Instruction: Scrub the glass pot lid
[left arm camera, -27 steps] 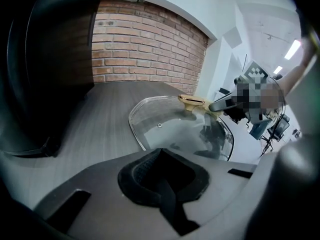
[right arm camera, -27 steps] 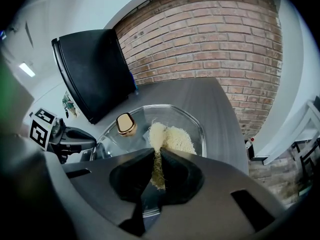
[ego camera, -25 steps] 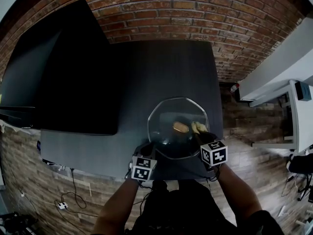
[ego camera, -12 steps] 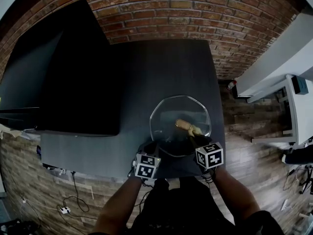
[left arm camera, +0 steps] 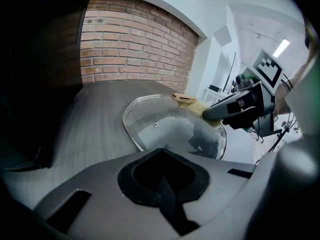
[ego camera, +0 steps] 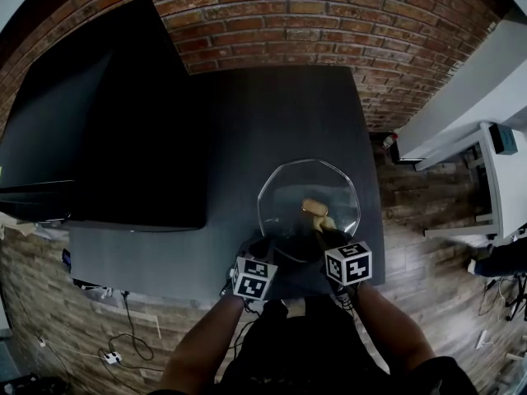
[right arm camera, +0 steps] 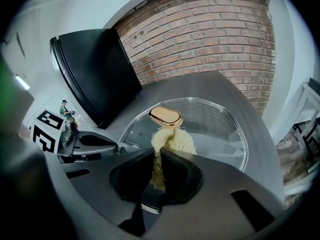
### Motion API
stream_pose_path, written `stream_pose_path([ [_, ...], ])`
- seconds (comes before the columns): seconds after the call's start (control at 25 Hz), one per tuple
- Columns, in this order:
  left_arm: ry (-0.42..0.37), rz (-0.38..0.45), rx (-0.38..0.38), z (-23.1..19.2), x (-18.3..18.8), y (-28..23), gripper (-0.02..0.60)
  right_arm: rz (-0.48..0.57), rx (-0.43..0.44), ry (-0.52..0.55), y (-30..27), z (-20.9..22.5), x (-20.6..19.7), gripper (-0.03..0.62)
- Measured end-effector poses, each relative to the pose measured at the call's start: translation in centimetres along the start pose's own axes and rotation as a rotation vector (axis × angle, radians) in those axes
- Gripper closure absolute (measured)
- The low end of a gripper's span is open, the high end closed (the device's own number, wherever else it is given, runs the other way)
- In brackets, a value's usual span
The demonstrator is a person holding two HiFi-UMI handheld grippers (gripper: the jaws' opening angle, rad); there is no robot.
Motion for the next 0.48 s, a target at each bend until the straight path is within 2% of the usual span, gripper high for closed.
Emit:
stream_pose_path([
  [0.48,-0.015,0.0,-0.036,0.0,0.2,0.2,0.549,-0.002,-0.018,-0.014,-1.4,-1.9,0.9,0.551],
])
Point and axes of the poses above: the fingertips, and each gripper's own axes: y backward along the fingers, z to its right, x out of its top, the point moved 6 cm from there along y, backward along the fingers, and after that the axes turned 1 degree about y, right-handed, at the moved point
